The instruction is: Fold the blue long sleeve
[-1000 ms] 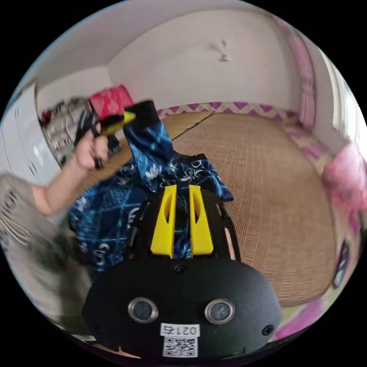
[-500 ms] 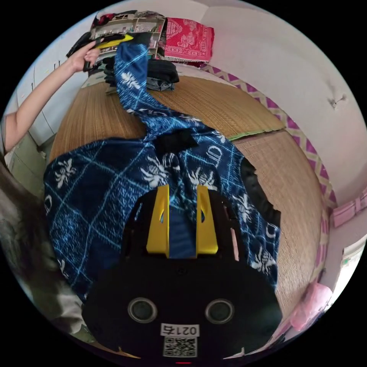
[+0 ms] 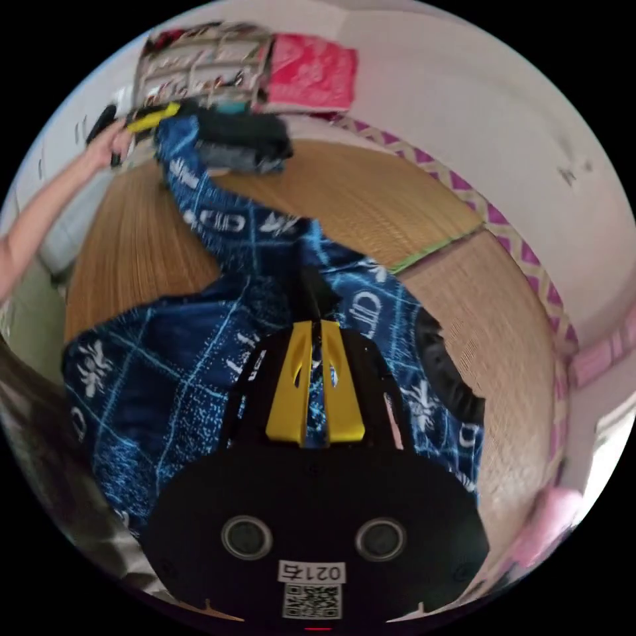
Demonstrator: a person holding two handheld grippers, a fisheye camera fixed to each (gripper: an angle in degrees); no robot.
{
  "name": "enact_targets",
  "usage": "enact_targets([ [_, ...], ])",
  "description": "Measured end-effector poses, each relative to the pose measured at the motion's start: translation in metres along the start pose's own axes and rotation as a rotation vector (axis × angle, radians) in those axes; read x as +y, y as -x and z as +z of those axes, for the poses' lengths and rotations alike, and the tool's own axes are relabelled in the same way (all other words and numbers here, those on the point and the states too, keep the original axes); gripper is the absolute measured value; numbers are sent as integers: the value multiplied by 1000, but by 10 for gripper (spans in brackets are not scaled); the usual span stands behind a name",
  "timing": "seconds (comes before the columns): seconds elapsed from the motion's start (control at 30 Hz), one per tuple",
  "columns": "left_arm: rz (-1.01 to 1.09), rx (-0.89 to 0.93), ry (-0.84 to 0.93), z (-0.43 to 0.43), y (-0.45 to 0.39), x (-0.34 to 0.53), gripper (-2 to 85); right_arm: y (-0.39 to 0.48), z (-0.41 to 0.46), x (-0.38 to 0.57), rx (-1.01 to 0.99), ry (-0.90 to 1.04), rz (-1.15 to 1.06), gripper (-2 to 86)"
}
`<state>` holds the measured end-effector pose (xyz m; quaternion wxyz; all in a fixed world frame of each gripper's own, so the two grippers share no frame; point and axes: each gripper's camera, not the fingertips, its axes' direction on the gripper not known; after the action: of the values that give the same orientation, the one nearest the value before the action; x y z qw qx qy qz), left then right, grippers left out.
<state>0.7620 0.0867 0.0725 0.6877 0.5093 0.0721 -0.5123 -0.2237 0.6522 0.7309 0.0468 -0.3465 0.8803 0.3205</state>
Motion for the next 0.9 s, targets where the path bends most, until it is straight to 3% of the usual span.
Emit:
enact_targets([
  [0.13,14,-15,6,-2,5,14,-10,-95,-91,84,-65,-218,289,6],
  [0.3,41,-49,25,-7,11,38,-9,-228,-222,303,40,-396,729,7],
  [0.47,41,-97,12,-29,19,68,-8,-273,-274,502,237,-390,1068,9],
  [0.6,-10,-118,22,-45,29,87,-7,-279,-262,641,216,-407,1353,17],
  [0.77,-56,-127,48,-67,44,109,13,-280,-228,737,130,-355,1665,67],
  [0.83,-68,-168,-15,-91,46,115,33,-273,-243,738,288,-369,1741,78],
  [0.9,-101,-199,-127,-126,49,122,49,-274,-264,667,569,-321,1527,81],
])
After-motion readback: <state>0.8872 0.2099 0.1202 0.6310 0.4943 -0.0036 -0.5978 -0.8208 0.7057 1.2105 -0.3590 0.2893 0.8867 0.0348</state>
